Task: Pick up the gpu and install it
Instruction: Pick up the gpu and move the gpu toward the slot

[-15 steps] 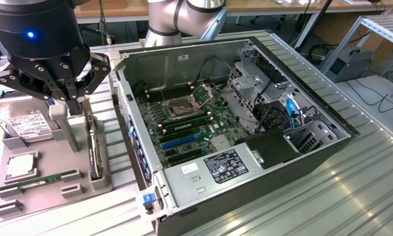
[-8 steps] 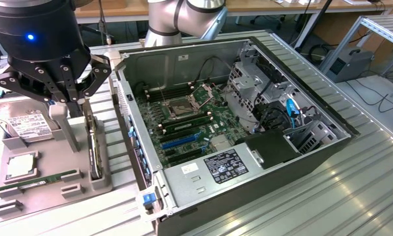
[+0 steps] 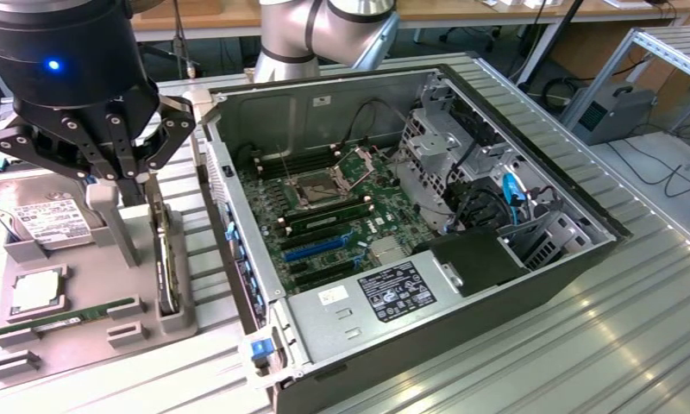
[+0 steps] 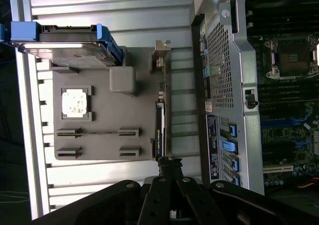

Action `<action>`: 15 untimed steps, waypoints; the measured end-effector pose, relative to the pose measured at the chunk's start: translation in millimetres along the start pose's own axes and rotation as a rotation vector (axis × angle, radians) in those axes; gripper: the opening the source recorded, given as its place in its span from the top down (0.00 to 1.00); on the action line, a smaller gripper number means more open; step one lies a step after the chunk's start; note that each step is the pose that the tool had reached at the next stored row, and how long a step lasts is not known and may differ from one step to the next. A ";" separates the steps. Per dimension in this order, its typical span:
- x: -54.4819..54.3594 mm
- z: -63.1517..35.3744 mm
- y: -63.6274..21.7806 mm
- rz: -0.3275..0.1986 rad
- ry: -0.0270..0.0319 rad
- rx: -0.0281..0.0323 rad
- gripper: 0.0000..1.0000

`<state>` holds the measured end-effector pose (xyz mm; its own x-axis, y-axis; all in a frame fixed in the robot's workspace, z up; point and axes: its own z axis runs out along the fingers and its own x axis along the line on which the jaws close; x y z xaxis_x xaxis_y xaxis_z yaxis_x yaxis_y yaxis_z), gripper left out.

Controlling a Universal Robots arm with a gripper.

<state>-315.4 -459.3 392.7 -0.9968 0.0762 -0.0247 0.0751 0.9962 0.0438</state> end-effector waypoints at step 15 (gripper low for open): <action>0.0 0.0 0.0 0.000 0.0000 0.0000 0.46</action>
<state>-315.4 -459.3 392.7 -0.9968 0.0762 -0.0247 0.0751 0.9962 0.0438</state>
